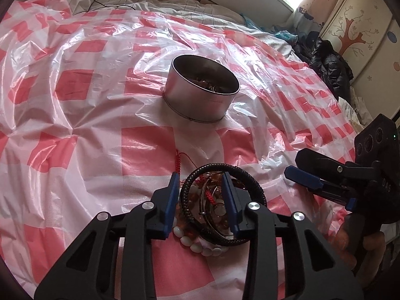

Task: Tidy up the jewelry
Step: 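Bring the left gripper back to the jewelry pile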

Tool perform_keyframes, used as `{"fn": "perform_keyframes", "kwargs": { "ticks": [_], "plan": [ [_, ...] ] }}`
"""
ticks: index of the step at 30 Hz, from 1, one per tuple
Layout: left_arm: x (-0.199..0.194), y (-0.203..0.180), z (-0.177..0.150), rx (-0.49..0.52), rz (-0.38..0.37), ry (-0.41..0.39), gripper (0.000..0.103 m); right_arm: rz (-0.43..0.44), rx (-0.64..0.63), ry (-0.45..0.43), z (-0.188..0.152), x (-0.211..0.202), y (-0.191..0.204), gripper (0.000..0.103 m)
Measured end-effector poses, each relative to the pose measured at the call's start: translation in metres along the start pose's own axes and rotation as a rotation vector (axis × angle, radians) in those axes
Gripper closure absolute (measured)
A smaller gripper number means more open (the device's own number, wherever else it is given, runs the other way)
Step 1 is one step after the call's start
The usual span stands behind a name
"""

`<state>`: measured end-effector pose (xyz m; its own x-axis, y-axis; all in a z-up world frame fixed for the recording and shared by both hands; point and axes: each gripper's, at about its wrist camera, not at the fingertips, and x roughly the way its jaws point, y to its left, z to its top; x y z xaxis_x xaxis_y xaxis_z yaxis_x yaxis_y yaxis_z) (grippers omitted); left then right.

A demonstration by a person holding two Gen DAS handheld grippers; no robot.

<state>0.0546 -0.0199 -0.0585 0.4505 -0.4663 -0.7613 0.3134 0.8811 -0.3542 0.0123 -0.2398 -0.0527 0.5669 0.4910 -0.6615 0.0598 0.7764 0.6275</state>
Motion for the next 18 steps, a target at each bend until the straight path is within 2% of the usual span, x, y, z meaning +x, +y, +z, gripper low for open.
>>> {"fn": "perform_keyframes", "kwargs": {
  "ticks": [4,9,13,18],
  "plan": [
    [0.0010,0.0007,0.0001,0.005,0.008,0.006,0.079,-0.001,0.000,0.001,0.0002,0.0020,0.0002,0.025],
    [0.0017,0.0025,-0.0002,-0.003,0.004,0.009,0.080,-0.003,0.000,0.001,0.0000,0.0026,0.0006,0.025],
    [0.0010,0.0052,0.0003,-0.021,0.002,0.007,0.079,-0.006,-0.001,0.003,0.0002,0.0042,-0.0003,0.025],
    [0.0005,0.0072,0.0012,-0.038,-0.002,0.004,0.072,-0.008,-0.003,0.005,0.0005,0.0063,-0.0006,0.024]
  ]
}}
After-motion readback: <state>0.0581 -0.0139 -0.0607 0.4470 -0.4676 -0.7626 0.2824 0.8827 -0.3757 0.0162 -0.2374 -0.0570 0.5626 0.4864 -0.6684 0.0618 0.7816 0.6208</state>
